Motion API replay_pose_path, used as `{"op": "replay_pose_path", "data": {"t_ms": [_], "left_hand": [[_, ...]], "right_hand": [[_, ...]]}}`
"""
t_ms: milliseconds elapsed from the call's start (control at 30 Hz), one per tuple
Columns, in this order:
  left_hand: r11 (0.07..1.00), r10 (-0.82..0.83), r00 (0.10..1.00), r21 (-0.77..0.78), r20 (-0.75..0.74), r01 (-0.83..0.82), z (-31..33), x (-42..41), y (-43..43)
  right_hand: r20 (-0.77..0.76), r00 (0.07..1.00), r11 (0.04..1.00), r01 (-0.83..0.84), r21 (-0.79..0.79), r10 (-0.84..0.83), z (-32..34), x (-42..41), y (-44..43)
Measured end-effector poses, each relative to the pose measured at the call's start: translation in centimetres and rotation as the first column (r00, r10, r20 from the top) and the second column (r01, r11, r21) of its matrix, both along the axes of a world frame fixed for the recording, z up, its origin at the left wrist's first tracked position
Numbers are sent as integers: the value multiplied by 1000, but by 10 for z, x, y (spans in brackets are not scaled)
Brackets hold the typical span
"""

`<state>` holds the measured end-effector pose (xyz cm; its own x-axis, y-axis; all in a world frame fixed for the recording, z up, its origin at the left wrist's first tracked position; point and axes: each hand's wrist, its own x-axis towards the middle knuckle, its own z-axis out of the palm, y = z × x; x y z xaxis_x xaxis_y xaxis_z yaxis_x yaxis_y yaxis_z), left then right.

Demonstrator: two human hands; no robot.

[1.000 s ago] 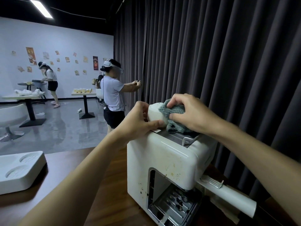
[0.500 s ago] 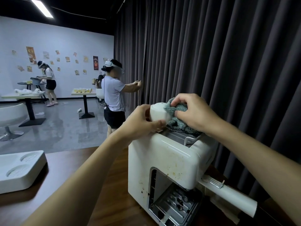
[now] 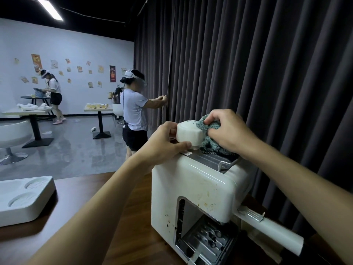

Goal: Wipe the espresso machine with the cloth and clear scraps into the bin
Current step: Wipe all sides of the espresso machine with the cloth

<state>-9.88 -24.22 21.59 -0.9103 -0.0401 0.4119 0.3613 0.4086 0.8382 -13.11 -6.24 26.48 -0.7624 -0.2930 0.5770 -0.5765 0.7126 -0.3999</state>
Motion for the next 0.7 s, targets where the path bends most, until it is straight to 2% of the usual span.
{"op": "replay_pose_path", "data": {"t_ms": [100,233,300,433,600,700], "left_hand": [[999,28,1000,15,-9,-28,-4,-3,-2],[998,55,998,33,6,-55,-3,-3,-3],[998,50,999,45,7,-50,-2,-1,-4],[1000,-2,1000,-6,-14,2,2,6,0],[997,-2,999,81,35,-1,1,2,-4],[997,-34,998,72,58,30,-1,1,-8]], "right_hand": [[-35,997,997,-70,32,72,1,9,-3],[-1,1000,1000,-10,7,10,2,4,1],[35,999,998,32,45,-34,1,3,0],[12,1000,992,-14,129,13,0,12,-7],[-48,999,1000,6,1,-6,-1,6,-1],[-164,986,1000,-23,0,22,-2,0,-3]]}}
